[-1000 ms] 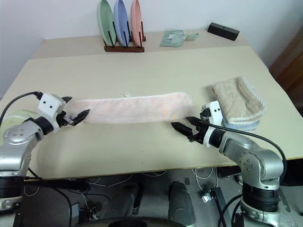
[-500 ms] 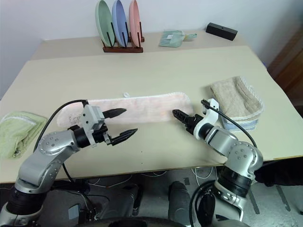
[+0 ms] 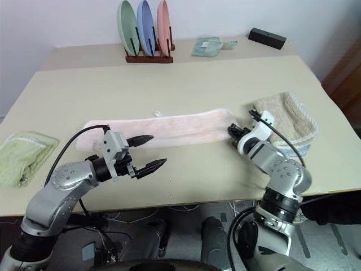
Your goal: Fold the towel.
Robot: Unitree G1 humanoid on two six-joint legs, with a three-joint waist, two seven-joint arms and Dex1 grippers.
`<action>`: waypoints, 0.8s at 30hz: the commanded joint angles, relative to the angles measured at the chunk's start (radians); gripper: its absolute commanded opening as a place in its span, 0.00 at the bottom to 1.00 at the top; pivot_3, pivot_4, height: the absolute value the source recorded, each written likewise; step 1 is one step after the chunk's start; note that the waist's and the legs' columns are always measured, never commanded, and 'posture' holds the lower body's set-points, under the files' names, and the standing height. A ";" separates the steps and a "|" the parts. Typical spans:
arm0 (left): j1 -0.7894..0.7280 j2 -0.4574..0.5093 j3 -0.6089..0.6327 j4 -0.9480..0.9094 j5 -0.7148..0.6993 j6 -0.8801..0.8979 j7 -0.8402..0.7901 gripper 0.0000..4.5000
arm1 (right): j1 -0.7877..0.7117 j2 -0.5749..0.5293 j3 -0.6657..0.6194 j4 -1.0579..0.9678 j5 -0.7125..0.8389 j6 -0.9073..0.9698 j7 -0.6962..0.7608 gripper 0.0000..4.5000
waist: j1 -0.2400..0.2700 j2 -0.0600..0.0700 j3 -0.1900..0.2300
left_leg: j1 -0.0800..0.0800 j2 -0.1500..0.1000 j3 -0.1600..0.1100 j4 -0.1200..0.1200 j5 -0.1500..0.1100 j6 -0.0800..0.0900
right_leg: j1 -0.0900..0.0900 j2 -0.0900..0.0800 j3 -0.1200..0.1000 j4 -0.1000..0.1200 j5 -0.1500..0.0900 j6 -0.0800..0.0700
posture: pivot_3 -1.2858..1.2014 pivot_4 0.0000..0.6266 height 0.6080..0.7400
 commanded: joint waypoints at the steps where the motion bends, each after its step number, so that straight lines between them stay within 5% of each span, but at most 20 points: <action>1: -0.001 -0.006 -0.005 -0.033 -0.004 -0.007 0.005 0.96 | 0.007 -0.094 0.020 -0.084 -0.011 -0.042 0.057 0.00 | -0.002 0.000 0.000 | 0.000 0.000 0.000 0.000 0.000 0.000 | 0.000 0.000 0.000 0.000 0.000 0.000 | 0.52 0.24 0.99; 6: -0.006 -0.016 0.003 -0.010 -0.001 -0.017 0.009 0.96 | 0.011 -0.290 0.214 -0.153 -0.091 -0.139 0.246 0.00 | -0.009 0.001 0.001 | 0.000 0.001 0.001 -0.001 0.000 0.000 | 0.000 0.001 0.000 0.000 0.000 0.000 | 0.52 0.24 0.99; 12: 0.006 -0.008 0.180 0.047 -0.049 -0.001 0.064 0.96 | -0.036 -0.431 0.578 -0.266 -0.221 -0.283 0.485 0.00 | -0.008 0.000 0.001 | 0.000 0.002 0.001 -0.001 0.000 0.001 | 0.000 0.001 0.000 -0.001 0.000 0.001 | 0.52 0.24 0.99; 18: 0.065 0.025 0.252 0.050 -0.054 0.000 0.062 0.96 | -0.093 -0.350 0.913 -0.139 -0.450 -0.402 0.513 0.00 | -0.002 -0.002 0.000 | -0.001 0.001 0.000 0.000 0.000 0.001 | 0.000 0.000 -0.001 -0.002 -0.001 0.001 | 0.52 0.24 0.99; 24: 0.129 0.015 0.249 -0.005 -0.058 0.003 0.087 0.96 | -0.119 -0.235 0.976 -0.016 -0.557 -0.455 0.510 0.00 | 0.002 -0.002 0.001 | -0.002 0.000 -0.001 0.000 -0.001 0.001 | -0.001 0.000 -0.001 -0.003 0.000 0.001 | 0.52 0.24 0.99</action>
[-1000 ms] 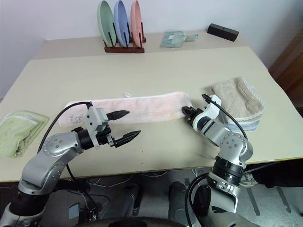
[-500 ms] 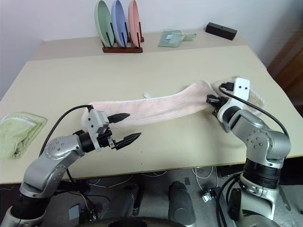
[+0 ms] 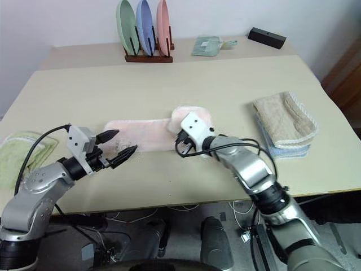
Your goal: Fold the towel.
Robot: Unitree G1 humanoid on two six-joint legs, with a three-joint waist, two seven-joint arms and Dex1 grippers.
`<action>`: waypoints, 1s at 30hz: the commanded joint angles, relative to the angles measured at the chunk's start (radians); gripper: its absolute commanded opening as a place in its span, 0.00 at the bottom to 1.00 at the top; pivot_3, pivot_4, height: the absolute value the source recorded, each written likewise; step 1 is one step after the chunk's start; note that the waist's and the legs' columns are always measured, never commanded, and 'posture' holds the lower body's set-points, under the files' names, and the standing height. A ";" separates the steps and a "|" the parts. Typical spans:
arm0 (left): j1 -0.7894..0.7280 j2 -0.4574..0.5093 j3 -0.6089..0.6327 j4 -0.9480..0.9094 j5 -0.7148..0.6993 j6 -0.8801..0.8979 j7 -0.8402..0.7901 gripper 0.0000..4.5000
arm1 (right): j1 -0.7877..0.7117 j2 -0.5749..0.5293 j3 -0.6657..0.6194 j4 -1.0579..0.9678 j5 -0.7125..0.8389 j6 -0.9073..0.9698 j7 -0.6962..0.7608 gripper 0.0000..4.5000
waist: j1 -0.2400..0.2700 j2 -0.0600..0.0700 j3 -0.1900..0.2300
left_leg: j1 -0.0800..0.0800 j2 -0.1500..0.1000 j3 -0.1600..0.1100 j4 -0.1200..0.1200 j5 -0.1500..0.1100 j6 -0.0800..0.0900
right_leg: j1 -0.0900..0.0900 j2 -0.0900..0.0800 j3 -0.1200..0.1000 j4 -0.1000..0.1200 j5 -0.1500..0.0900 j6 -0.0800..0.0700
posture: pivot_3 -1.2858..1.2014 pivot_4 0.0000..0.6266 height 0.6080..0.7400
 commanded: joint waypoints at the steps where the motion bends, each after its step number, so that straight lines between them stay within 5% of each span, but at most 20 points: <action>1: 0.015 -0.008 0.010 -0.063 -0.015 0.005 0.021 0.96 | -0.031 0.028 -0.002 0.008 -0.054 -0.051 0.011 0.00 | 0.000 0.000 0.000 | 0.000 0.000 0.000 0.000 0.000 0.000 | 0.000 0.000 0.000 0.000 0.000 0.000 | 0.52 0.24 0.99; 6: 0.035 -0.013 0.007 -0.074 -0.010 0.009 0.031 0.96 | -0.018 0.039 0.002 -0.004 -0.087 -0.066 0.061 0.00 | -0.005 0.000 0.000 | 0.001 0.000 0.000 -0.001 0.000 0.000 | 0.000 0.000 0.000 0.000 0.000 0.000 | 0.52 0.24 0.99; 10: 0.041 -0.014 0.015 -0.065 -0.013 0.014 0.032 0.96 | 0.003 0.012 -0.056 -0.079 -0.021 -0.060 0.164 0.28 | -0.004 0.000 0.000 | 0.000 0.000 0.000 -0.001 0.000 0.000 | 0.000 0.000 0.000 0.000 0.000 0.000 | 0.52 0.24 0.99; 14: 0.061 -0.021 0.015 -0.058 -0.016 0.016 0.033 0.96 | 0.013 -0.033 -0.183 -0.158 0.069 -0.077 0.252 0.73 | -0.002 0.000 0.000 | 0.000 0.000 0.000 0.000 0.000 0.000 | 0.000 0.000 0.000 0.000 0.000 0.000 | 0.52 0.24 0.99; 18: 0.093 -0.042 0.007 -0.068 -0.017 0.018 0.047 0.96 | -0.026 0.010 -0.329 -0.117 0.168 -0.056 0.246 0.67 | -0.004 0.000 0.000 | 0.000 0.000 0.000 -0.001 0.000 0.000 | 0.000 0.000 0.000 0.000 0.000 0.000 | 0.52 0.24 0.99; 24: 0.171 -0.127 -0.026 -0.093 -0.012 0.013 0.099 0.96 | -0.086 0.057 -0.252 0.191 -0.017 -0.234 0.188 0.04 | -0.004 -0.001 0.000 | 0.001 0.001 0.001 -0.002 0.000 0.000 | 0.000 0.001 0.000 0.000 0.000 0.000 | 0.52 0.24 0.99; 30: 0.231 -0.182 -0.031 -0.126 -0.020 0.014 0.152 0.96 | -0.072 0.144 -0.120 0.437 -0.163 -0.404 0.180 0.01 | -0.006 -0.001 -0.001 | 0.001 0.001 0.001 -0.001 0.000 0.000 | 0.000 0.000 0.000 0.000 0.000 0.000 | 0.52 0.24 0.99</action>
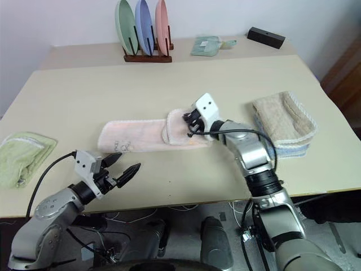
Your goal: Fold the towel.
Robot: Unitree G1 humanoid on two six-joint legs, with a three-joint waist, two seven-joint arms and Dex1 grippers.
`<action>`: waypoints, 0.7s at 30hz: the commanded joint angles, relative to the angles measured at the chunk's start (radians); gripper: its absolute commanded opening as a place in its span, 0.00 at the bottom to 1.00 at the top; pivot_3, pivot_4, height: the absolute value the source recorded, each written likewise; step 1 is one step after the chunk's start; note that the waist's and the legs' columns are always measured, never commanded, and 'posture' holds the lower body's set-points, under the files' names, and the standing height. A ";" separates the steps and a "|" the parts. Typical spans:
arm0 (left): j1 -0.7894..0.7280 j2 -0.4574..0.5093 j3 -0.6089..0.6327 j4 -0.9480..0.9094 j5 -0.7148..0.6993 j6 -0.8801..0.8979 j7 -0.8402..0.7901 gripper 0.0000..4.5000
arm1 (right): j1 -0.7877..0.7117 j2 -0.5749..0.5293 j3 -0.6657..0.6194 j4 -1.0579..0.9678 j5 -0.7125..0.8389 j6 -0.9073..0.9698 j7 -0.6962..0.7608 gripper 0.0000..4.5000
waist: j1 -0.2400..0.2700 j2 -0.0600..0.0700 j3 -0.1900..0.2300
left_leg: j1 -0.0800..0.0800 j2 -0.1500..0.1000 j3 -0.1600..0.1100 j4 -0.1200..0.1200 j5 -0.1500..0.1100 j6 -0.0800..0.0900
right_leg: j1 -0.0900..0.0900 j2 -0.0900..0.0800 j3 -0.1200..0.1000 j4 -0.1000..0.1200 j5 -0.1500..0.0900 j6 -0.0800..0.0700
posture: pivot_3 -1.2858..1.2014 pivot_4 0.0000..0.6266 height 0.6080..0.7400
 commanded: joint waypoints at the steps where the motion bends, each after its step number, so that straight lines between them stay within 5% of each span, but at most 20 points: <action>1: 0.042 -0.032 0.004 -0.068 -0.019 -0.005 0.042 0.96 | 0.017 0.032 0.084 0.097 -0.092 -0.101 0.005 0.01 | -0.001 0.000 0.000 | 0.000 0.000 0.000 0.000 0.000 0.000 | 0.000 0.000 0.000 0.000 0.000 0.000 | 0.52 0.24 0.99; 10: 0.085 -0.121 0.051 -0.101 -0.074 0.041 0.167 0.96 | 0.033 0.031 -0.006 0.025 -0.064 -0.138 0.038 0.01 | 0.001 0.000 -0.001 | 0.000 0.000 0.000 0.000 0.000 0.000 | 0.000 0.000 0.000 0.000 0.000 0.000 | 0.52 0.24 0.99; 13: 0.067 -0.200 0.116 -0.086 -0.187 0.113 0.276 1.00 | -0.004 -0.005 -0.086 -0.083 0.010 -0.163 0.103 0.19 | 0.003 0.000 0.000 | 0.000 0.000 -0.001 0.001 0.000 0.000 | 0.000 0.000 0.000 0.000 0.000 0.000 | 0.52 0.24 0.99; 20: -0.081 -0.318 0.238 -0.011 -0.492 0.285 0.551 1.00 | -0.023 -0.077 -0.073 -0.245 0.037 -0.175 0.218 0.97 | 0.004 -0.002 -0.001 | 0.000 0.000 -0.002 0.001 0.000 0.000 | 0.001 0.000 -0.001 0.000 0.000 0.001 | 0.52 0.24 0.99; 21: -0.114 -0.325 0.252 0.012 -0.525 0.298 0.589 1.00 | -0.016 -0.080 -0.062 -0.264 0.031 -0.179 0.226 0.99 | 0.003 -0.002 -0.001 | 0.000 0.000 -0.002 0.001 0.000 0.000 | 0.001 0.000 -0.001 0.000 0.000 0.001 | 0.52 0.24 0.99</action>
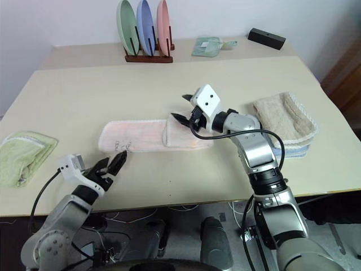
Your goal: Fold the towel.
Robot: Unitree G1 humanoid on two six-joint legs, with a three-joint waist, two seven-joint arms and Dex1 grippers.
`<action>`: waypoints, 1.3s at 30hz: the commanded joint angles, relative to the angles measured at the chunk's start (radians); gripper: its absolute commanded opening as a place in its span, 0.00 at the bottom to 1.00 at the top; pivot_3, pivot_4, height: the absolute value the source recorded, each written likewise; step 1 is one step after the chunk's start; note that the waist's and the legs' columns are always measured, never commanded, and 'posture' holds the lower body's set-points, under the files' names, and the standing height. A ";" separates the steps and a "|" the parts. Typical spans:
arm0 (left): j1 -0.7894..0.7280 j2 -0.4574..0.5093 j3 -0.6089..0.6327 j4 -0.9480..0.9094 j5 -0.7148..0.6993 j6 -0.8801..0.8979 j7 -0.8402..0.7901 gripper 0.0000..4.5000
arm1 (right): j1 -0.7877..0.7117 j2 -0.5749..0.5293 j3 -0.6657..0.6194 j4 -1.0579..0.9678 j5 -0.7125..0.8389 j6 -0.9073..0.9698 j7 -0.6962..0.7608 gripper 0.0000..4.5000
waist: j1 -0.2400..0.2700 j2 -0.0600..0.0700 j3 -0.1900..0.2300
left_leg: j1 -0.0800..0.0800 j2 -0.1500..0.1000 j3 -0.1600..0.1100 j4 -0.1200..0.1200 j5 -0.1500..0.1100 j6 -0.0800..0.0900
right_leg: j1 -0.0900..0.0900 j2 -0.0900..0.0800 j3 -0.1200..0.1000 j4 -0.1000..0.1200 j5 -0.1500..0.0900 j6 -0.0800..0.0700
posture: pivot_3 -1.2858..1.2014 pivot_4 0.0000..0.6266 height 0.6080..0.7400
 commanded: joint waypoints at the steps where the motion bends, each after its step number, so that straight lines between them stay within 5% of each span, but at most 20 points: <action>1: -0.068 -0.009 0.053 0.041 -0.124 0.052 0.124 1.00 | 0.007 -0.010 0.025 -0.081 0.009 -0.015 0.037 0.99 | -0.001 0.000 0.000 | 0.000 0.000 0.000 0.000 0.000 0.000 | 0.000 0.000 0.000 0.000 0.000 0.000 | 0.52 0.24 0.99; 9: -0.256 -0.081 0.135 0.209 -0.301 0.005 0.350 1.00 | 0.069 -0.012 0.085 -0.156 -0.020 -0.030 0.056 0.99 | 0.008 0.000 0.000 | 0.000 -0.001 0.000 0.001 0.000 0.000 | 0.001 -0.001 0.000 0.000 0.000 0.000 | 0.52 0.24 0.99; 13: -0.300 -0.091 0.153 0.246 -0.337 -0.050 0.395 0.71 | 0.085 -0.015 0.098 -0.173 -0.037 -0.034 0.055 1.00 | 0.016 0.000 0.000 | 0.000 -0.001 0.000 0.001 0.000 -0.001 | 0.001 0.000 0.000 0.000 0.000 0.000 | 0.52 0.24 0.99; 19: -0.314 -0.075 0.141 0.240 -0.355 -0.091 0.394 0.01 | 0.103 -0.016 0.108 -0.194 -0.056 -0.032 0.054 1.00 | 0.022 -0.001 0.000 | 0.000 -0.001 0.001 0.001 0.000 -0.001 | 0.001 0.000 0.000 -0.001 0.000 0.000 | 0.52 0.24 0.99; 25: -0.289 0.015 0.166 0.154 -0.335 -0.143 0.305 0.01 | 0.119 -0.024 0.103 -0.212 -0.062 -0.020 0.052 1.00 | 0.020 -0.001 0.000 | 0.000 -0.001 0.001 0.000 0.000 -0.001 | 0.001 0.000 0.000 -0.002 0.000 0.000 | 0.52 0.24 0.99; 32: -0.278 0.354 0.203 0.111 -0.257 -0.136 0.091 0.01 | 0.130 -0.045 0.093 -0.204 -0.059 -0.014 0.051 1.00 | 0.019 -0.001 0.000 | 0.000 0.000 0.001 0.000 0.000 -0.001 | 0.000 0.001 0.001 -0.002 0.000 -0.001 | 0.52 0.24 0.99; 36: -0.332 0.493 0.092 0.104 -0.175 -0.109 -0.065 0.01 | 0.125 -0.044 0.098 -0.177 -0.066 -0.026 0.049 1.00 | 0.025 -0.001 0.000 | 0.000 -0.001 0.000 0.000 0.000 -0.001 | 0.002 0.001 0.001 -0.004 0.000 -0.001 | 0.52 0.24 0.99; 39: -0.410 0.574 -0.132 0.064 -0.057 -0.072 -0.218 0.01 | 0.126 -0.042 0.105 -0.161 -0.077 -0.036 0.044 1.00 | 0.024 -0.001 0.000 | -0.001 -0.002 0.000 0.000 0.000 -0.001 | 0.002 0.001 0.000 -0.006 0.000 -0.002 | 0.52 0.24 0.99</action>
